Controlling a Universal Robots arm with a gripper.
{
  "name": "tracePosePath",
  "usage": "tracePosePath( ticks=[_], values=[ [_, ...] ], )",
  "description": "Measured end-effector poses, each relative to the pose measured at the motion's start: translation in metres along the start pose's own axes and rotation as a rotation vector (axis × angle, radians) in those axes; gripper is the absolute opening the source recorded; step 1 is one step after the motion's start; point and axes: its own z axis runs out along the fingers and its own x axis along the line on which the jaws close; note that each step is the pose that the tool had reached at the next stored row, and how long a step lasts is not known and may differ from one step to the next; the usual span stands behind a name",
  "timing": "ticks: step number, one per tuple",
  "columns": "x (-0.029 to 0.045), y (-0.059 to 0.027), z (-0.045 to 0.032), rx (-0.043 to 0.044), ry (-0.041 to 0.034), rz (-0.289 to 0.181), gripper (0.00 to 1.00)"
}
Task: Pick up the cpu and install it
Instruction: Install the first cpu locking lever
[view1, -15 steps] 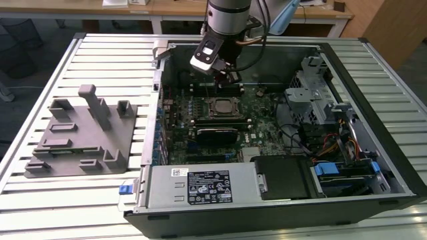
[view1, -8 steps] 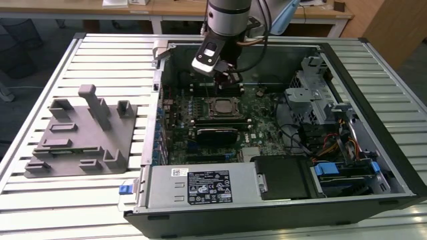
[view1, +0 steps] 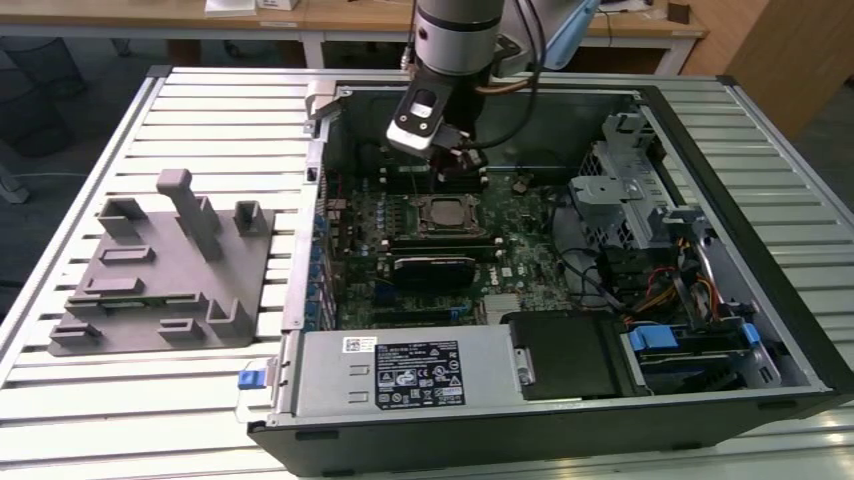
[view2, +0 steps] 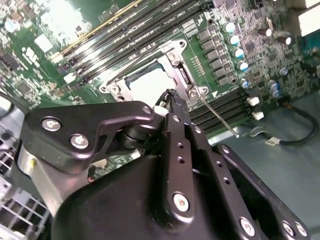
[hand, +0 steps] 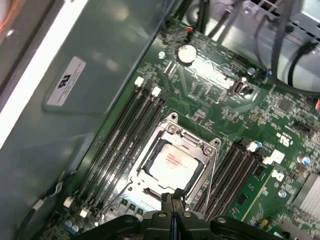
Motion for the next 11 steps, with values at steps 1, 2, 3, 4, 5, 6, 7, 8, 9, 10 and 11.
tracePosePath(
  ticks=[1,2,3,4,5,6,7,8,9,10,11],
  values=[
    [0.0,0.0,0.0003,0.0002,0.0001,-0.02,0.11],
    [0.0,0.0,0.0005,0.0006,0.0001,-0.038,0.11],
    [0.0,0.0,0.0007,0.001,0.0001,-0.056,0.11],
    [0.0,0.0,0.0009,0.0013,0.0,-0.074,0.11],
    [-0.0001,0.0,0.0012,0.0016,0.0,-0.092,0.11],
    [-0.0001,0.0,0.0014,0.002,0.0,-0.11,0.11],
    [-0.0001,0.0,0.0016,0.0024,0.0,-0.128,0.11],
    [-0.0001,0.0,0.0018,0.0028,-0.0001,-0.147,0.11],
    [-0.0001,0.0,0.0021,0.0031,-0.0001,-0.165,0.11],
    [-0.0001,0.0,0.0023,0.0034,-0.0001,-0.183,0.11],
    [-0.0001,0.0,0.0025,0.0038,-0.0001,-0.201,0.11]
  ],
)
